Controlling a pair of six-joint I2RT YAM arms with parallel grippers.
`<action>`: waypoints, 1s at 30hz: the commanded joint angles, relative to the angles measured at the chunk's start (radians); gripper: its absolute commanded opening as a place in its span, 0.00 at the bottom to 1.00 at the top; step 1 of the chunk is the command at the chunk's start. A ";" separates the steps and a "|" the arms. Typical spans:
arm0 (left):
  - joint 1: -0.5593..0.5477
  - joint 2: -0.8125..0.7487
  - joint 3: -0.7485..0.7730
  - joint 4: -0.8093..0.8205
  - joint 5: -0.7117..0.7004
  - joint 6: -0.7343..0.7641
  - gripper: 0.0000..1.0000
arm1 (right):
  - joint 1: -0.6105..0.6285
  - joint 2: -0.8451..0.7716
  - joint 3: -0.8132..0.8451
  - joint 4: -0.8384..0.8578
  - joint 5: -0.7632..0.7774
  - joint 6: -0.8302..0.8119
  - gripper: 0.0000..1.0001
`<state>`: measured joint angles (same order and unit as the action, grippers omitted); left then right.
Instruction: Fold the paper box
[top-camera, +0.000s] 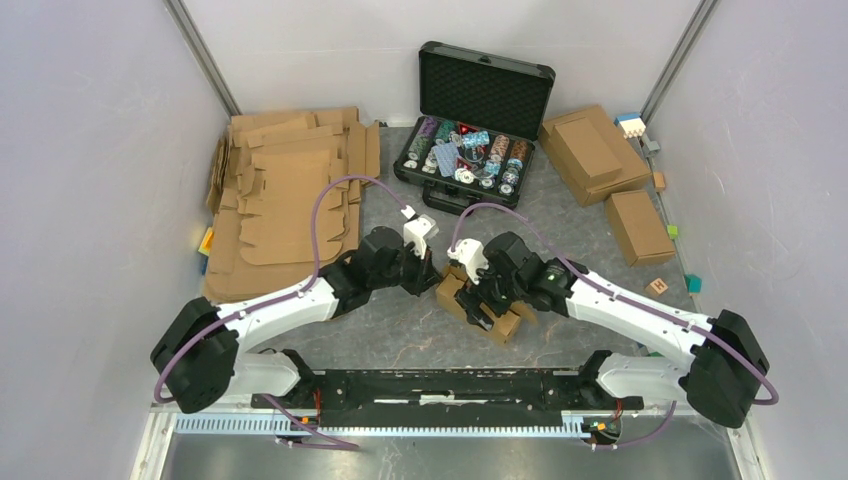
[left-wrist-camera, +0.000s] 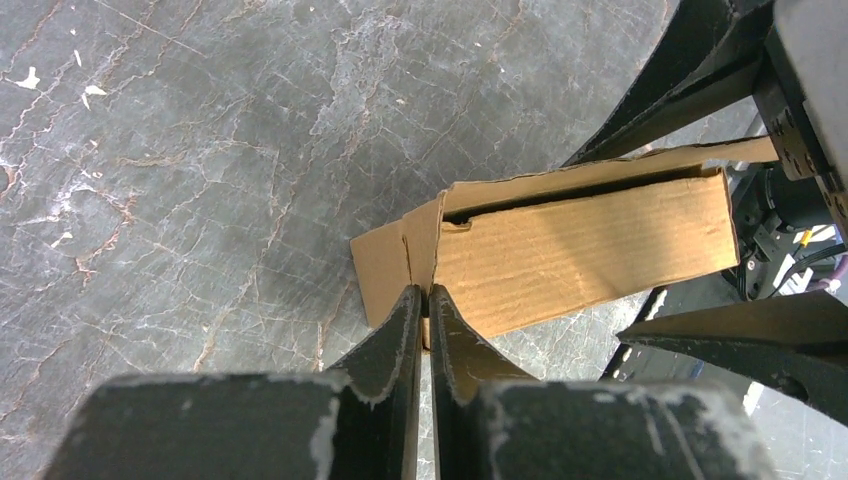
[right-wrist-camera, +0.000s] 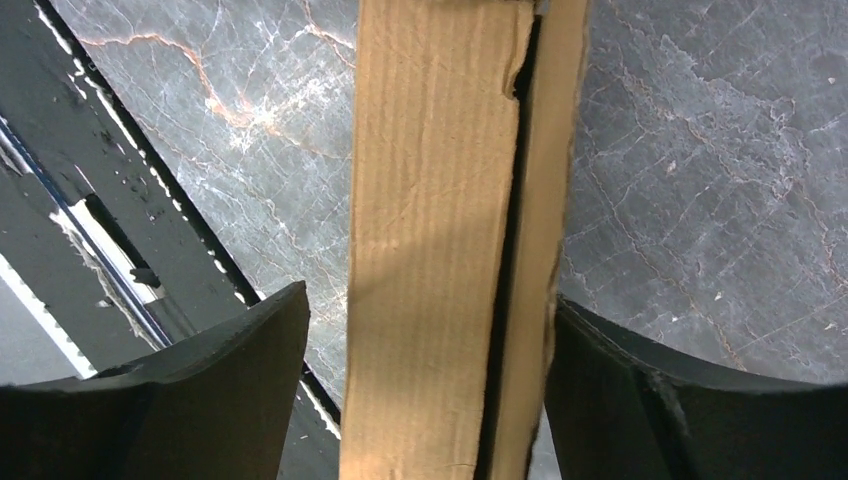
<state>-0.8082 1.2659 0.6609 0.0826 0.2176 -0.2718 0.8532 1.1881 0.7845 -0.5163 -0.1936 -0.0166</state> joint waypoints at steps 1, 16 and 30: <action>-0.015 0.013 0.039 -0.011 -0.028 0.049 0.10 | 0.036 -0.006 0.030 -0.020 0.083 -0.003 0.84; -0.018 0.003 0.044 -0.014 -0.016 0.007 0.08 | 0.068 0.016 0.045 -0.038 0.229 0.035 0.49; -0.017 0.030 0.059 -0.029 -0.010 -0.020 0.02 | 0.071 0.041 0.042 -0.003 0.298 0.081 0.49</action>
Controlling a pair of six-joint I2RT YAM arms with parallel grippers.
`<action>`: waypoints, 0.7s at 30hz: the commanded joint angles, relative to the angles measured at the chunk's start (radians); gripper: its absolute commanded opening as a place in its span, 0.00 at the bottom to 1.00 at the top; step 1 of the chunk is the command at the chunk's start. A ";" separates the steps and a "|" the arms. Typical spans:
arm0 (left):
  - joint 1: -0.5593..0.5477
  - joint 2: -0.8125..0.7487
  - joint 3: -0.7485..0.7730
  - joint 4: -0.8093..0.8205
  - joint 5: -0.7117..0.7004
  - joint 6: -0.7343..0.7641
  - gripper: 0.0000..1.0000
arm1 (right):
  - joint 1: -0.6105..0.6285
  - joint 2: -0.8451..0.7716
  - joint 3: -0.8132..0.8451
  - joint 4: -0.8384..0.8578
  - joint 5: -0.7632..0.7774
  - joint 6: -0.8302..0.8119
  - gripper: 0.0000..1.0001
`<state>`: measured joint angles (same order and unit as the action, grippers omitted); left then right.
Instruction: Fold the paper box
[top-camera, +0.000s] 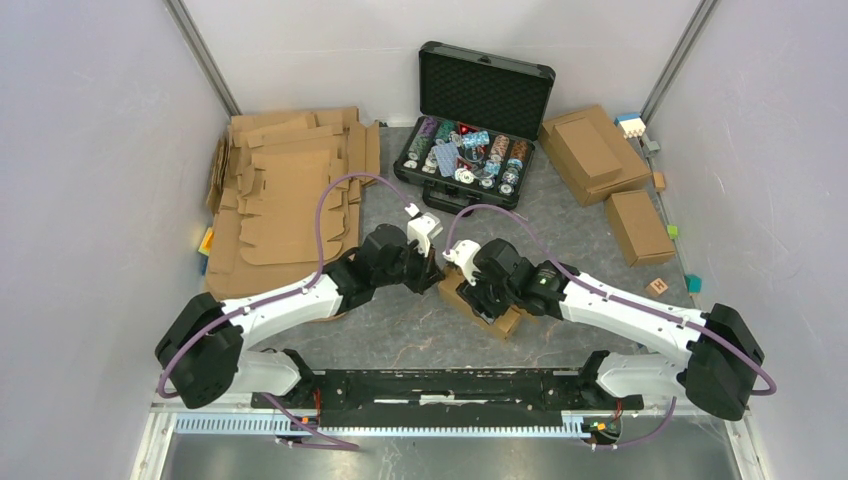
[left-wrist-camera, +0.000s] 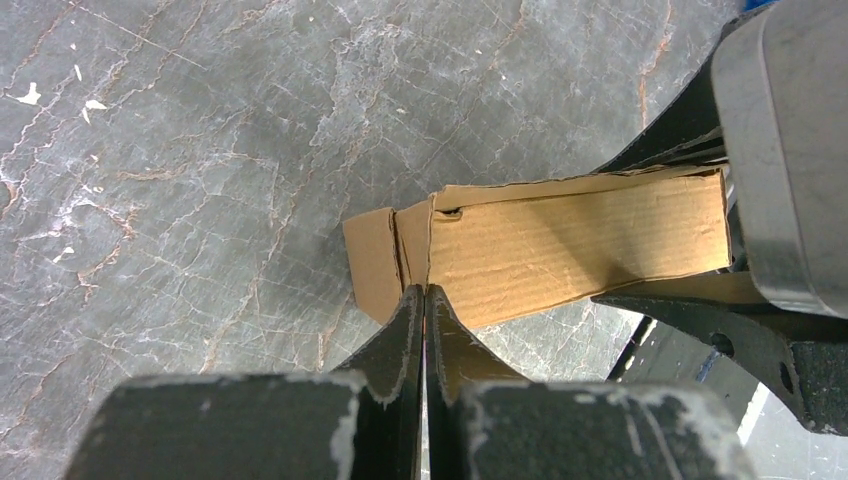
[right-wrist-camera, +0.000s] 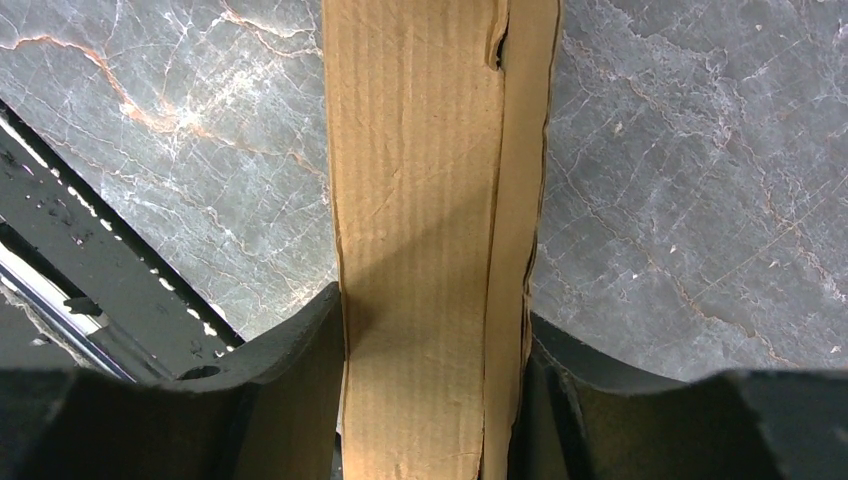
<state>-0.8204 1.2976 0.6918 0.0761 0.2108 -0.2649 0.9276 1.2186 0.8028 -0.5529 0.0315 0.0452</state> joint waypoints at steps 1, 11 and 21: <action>-0.006 0.004 0.033 -0.036 -0.021 -0.025 0.02 | -0.003 0.007 0.022 0.039 0.076 0.021 0.49; -0.006 0.064 0.068 -0.114 -0.098 -0.018 0.02 | -0.002 0.003 0.019 0.040 0.142 0.035 0.61; -0.008 0.122 0.100 -0.150 -0.106 -0.022 0.02 | -0.002 -0.018 0.007 0.047 0.190 0.044 0.72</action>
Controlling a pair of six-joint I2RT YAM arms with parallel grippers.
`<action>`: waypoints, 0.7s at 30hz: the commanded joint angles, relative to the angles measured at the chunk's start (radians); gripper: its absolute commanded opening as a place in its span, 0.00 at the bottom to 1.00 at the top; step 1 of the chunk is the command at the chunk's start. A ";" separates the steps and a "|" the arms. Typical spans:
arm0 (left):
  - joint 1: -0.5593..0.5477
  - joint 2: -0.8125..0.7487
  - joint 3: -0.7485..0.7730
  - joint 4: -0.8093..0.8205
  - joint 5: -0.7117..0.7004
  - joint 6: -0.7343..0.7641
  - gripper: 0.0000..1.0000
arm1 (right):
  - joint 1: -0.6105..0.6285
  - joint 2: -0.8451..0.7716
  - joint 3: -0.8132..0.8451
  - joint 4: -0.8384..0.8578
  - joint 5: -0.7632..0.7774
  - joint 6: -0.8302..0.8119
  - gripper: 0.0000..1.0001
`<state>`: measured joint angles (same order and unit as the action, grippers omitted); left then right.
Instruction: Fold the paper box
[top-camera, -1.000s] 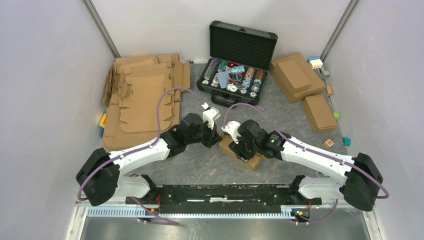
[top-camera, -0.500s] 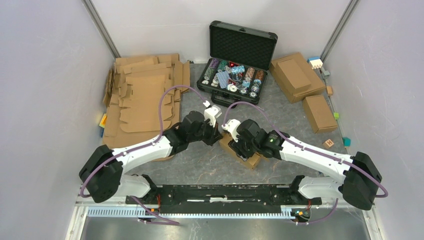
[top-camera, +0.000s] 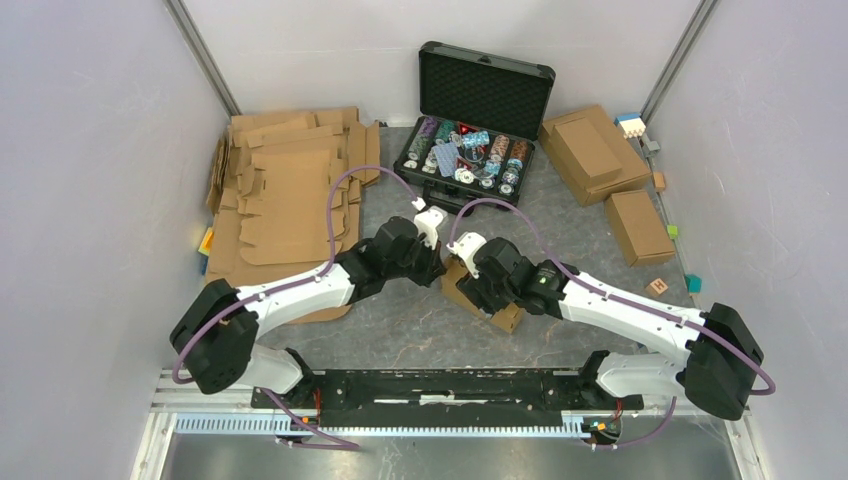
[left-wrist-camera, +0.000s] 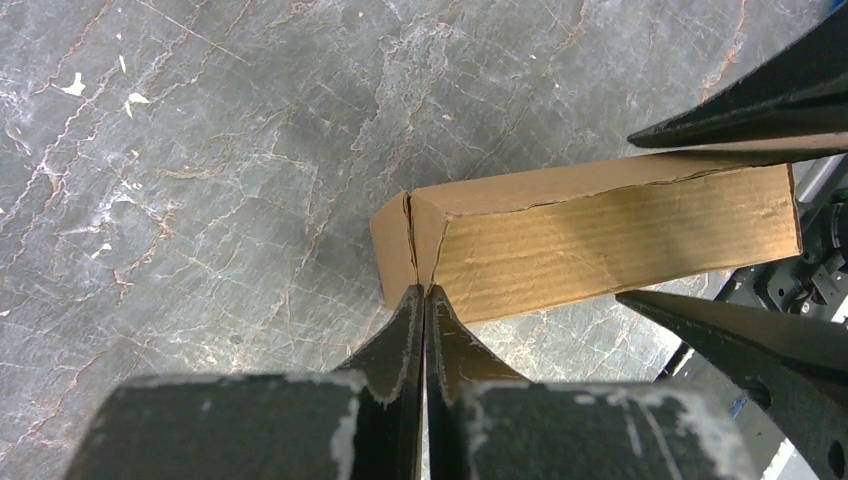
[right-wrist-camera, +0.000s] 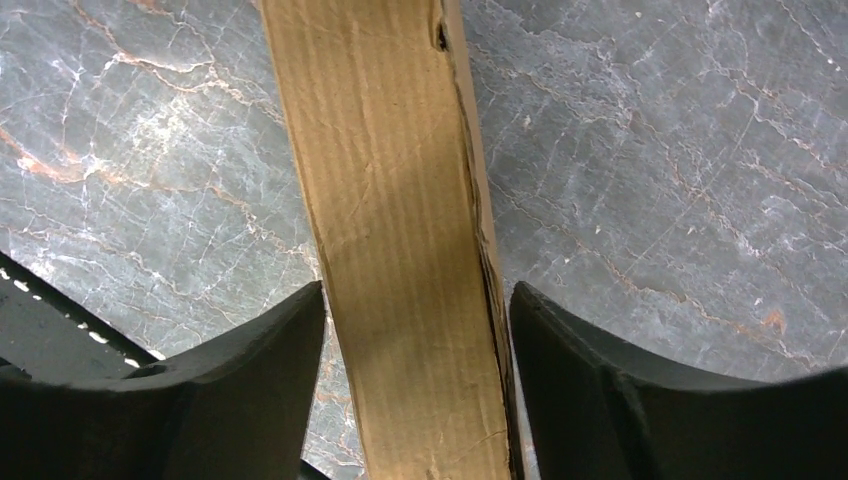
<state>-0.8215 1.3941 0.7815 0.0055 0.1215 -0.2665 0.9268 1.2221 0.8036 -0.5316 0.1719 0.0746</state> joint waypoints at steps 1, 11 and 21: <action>-0.007 0.025 0.010 -0.080 -0.025 -0.019 0.02 | -0.002 -0.025 0.005 0.024 0.054 0.016 0.76; -0.027 0.004 0.006 -0.085 -0.071 -0.004 0.02 | -0.002 -0.109 -0.007 0.008 0.054 0.034 0.89; -0.059 -0.014 0.005 -0.080 -0.087 0.010 0.02 | -0.001 -0.125 -0.074 0.025 -0.030 0.009 0.96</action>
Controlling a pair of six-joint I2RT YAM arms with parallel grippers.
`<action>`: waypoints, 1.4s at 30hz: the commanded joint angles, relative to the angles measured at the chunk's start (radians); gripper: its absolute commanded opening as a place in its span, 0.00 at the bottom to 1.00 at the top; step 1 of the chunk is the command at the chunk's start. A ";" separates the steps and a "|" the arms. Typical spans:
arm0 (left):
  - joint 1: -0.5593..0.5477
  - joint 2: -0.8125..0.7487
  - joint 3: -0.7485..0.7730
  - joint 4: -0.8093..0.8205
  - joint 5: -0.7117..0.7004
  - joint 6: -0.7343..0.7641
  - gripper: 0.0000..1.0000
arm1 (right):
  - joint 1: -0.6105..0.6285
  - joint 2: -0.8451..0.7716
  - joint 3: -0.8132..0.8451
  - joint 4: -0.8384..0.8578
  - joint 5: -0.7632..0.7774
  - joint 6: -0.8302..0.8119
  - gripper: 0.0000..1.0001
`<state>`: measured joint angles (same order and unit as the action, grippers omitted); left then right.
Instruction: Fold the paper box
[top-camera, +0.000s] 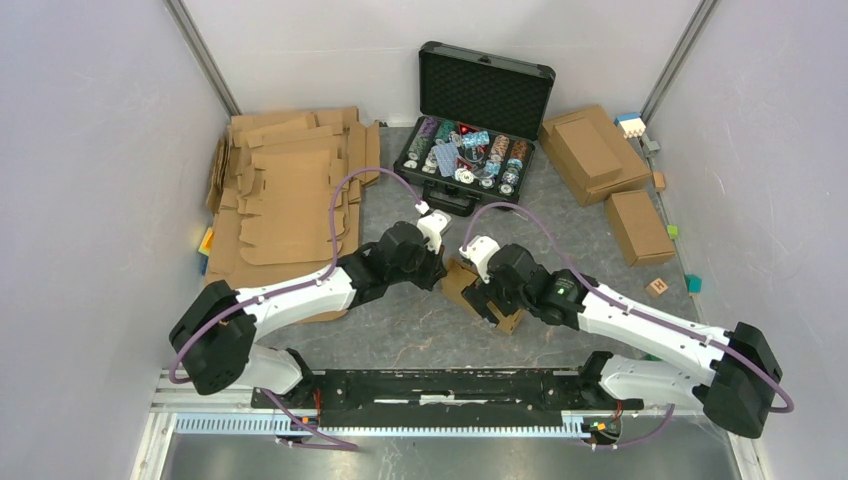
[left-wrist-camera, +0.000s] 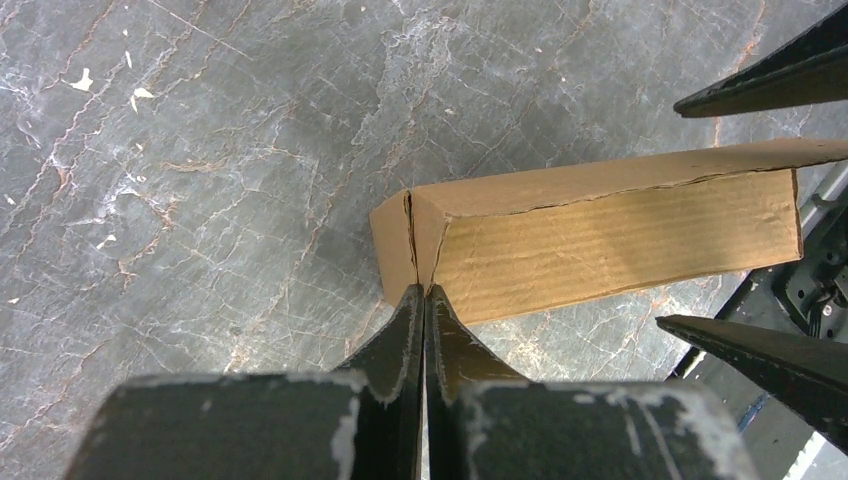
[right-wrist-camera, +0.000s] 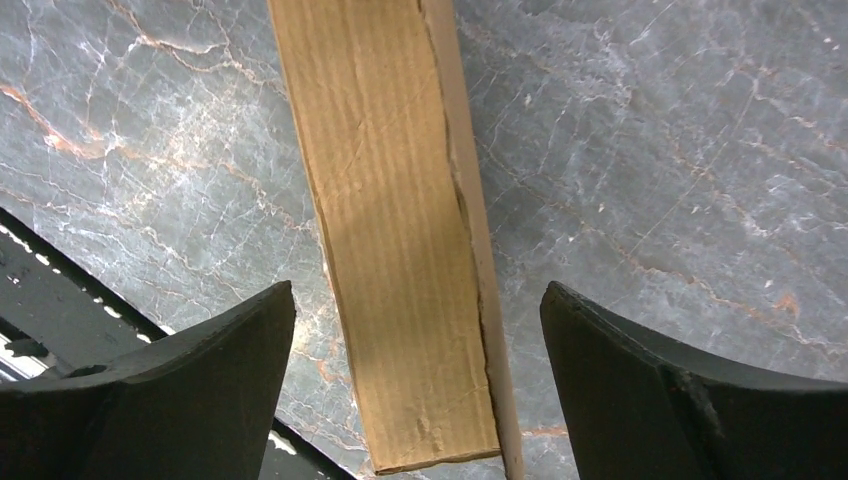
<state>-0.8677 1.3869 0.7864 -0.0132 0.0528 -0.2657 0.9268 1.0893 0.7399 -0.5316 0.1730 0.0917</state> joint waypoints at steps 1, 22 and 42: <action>-0.014 -0.009 0.001 -0.060 -0.018 0.010 0.02 | -0.002 0.018 -0.008 0.027 -0.032 -0.011 0.93; -0.016 -0.050 -0.031 0.008 -0.050 -0.028 0.43 | -0.002 0.045 -0.008 0.033 -0.083 -0.056 0.52; 0.018 -0.070 -0.030 0.108 0.001 -0.014 0.23 | -0.002 0.045 -0.013 0.039 -0.103 -0.058 0.51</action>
<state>-0.8570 1.3266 0.7464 0.0513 0.0372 -0.2752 0.9264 1.1431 0.7296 -0.5224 0.0948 0.0353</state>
